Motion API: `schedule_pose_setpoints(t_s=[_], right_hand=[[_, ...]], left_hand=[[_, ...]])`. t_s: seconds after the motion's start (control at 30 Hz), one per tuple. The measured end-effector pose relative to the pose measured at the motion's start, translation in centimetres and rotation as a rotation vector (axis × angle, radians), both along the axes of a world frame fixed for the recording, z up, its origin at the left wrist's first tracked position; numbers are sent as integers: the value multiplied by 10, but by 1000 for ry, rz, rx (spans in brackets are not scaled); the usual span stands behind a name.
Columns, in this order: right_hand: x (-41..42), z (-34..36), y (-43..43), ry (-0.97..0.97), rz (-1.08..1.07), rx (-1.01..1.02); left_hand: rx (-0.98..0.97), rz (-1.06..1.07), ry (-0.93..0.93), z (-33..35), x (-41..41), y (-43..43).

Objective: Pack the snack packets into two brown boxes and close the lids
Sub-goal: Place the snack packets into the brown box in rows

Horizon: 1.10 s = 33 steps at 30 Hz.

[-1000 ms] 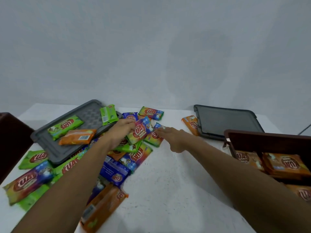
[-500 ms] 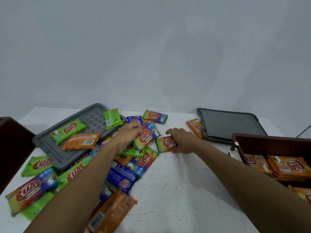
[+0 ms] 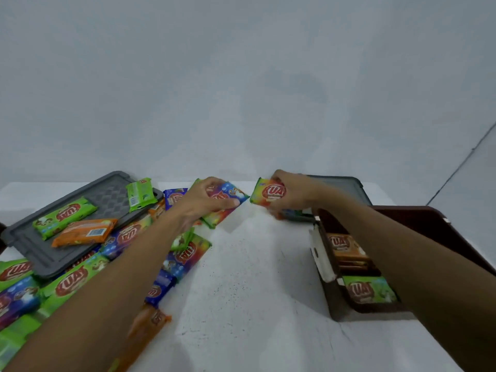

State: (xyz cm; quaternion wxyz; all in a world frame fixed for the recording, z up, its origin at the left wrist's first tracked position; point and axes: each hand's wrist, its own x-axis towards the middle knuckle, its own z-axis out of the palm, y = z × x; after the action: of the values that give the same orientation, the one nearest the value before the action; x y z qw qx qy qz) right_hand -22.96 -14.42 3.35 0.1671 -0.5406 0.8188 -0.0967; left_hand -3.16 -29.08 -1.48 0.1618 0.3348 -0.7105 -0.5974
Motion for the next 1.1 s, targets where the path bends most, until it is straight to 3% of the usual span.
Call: schedule_pose_setpoints(t_s=[0.2, 0.33, 0.43, 0.63, 0.77, 1.1], right_hand=[[-61, 24, 99, -60, -109, -35], [-97, 21, 160, -40, -101, -29], [-120, 3, 195, 66, -79, -25], [-150, -34, 236, 362, 54, 52], [-154, -46, 241, 388, 101, 0], [-155, -53, 238, 401, 121, -20]], left_hand=[[-187, -110, -67, 31, -69, 67], [-506, -252, -68, 43, -110, 111], [-794, -350, -82, 47, -136, 144], [-1056, -547, -287, 30, -170, 190], [-1433, -617, -465, 9, -176, 206], [-1399, -646, -644, 3, -182, 209]])
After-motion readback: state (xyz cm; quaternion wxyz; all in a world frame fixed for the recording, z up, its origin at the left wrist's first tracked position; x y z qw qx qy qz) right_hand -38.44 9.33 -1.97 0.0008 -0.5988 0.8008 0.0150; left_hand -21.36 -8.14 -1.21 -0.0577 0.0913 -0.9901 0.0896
